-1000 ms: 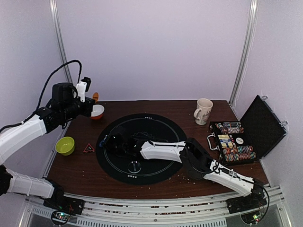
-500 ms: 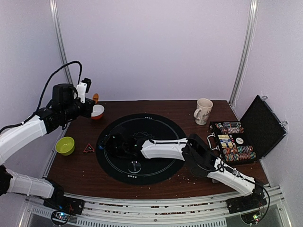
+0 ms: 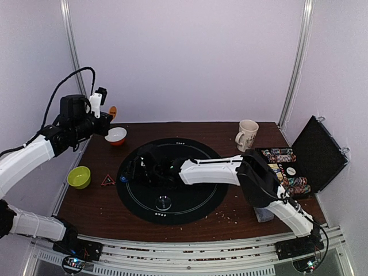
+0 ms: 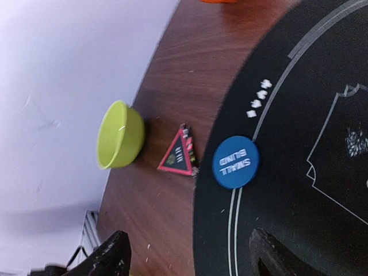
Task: Distribute texas hold em gaming equipment
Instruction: Place the small blind button in the small blind area, then pass from the left arm to the right
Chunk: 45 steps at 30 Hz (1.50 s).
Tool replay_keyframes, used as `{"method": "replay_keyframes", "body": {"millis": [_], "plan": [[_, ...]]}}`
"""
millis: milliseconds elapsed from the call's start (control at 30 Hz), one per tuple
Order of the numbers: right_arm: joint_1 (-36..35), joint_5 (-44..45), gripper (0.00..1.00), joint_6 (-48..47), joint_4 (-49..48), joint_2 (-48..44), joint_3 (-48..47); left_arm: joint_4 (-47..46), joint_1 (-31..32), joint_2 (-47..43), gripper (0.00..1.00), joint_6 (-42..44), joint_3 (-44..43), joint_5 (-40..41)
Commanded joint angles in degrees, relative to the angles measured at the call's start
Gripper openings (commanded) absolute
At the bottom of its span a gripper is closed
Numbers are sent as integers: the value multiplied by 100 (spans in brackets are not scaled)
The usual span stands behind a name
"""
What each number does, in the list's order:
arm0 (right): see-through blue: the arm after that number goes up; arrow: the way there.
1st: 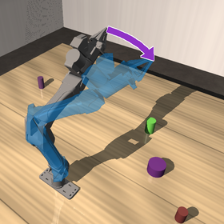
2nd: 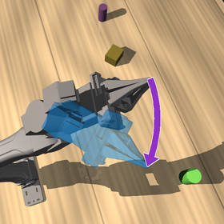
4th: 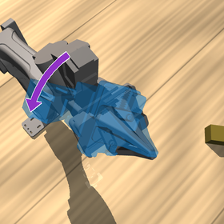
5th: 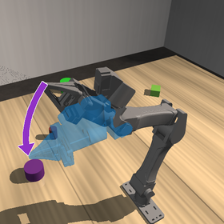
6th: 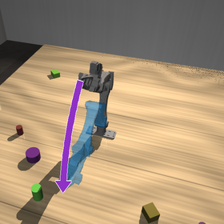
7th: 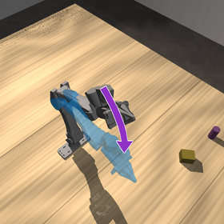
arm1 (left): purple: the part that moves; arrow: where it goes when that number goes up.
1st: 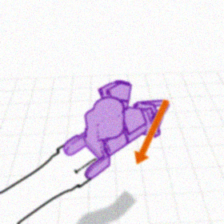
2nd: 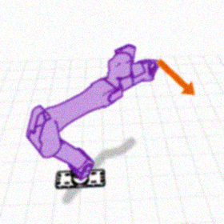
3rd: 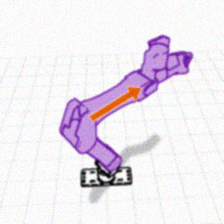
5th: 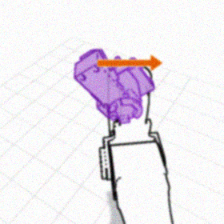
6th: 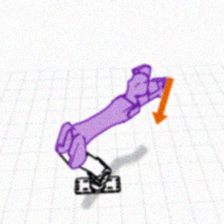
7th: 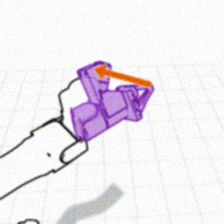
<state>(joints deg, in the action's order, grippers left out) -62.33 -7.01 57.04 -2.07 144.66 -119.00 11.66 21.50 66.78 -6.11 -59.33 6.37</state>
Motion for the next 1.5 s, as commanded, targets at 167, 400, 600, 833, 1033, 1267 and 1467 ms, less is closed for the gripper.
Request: {"method": "replay_keyframes", "body": {"millis": [167, 400, 600, 833, 1033, 1267, 1467], "plan": [[707, -2832, 77, -4455, -769, -3459, 2407, 122, -62, -531, 0, 762, -271, -3392], [782, -3708, 77, -4553, 1, -3963, 1828, -184, -57, -1022, 0, 589, 66, -6031], [759, -4130, 74, -4140, -396, -3927, 1622, -559, -62, -1287, 0, 230, 294, -6531], [758, -4332, 63, -4007, -484, -3576, 1297, -682, -58, -1145, 0, 202, 442, -6896], [759, -4345, 15, -3878, -544, -3334, 1148, -652, -58, -959, 0, 261, 366, -7120], [1023, -4292, 0, -3297, -1086, -3305, 1440, -455, -58, -941, 45, 173, 573, -6031], [2102, -3427, 0, -824, -2704, -2637, 2088, -337, -58, -587, 98, -287, 861, -2436]]}}
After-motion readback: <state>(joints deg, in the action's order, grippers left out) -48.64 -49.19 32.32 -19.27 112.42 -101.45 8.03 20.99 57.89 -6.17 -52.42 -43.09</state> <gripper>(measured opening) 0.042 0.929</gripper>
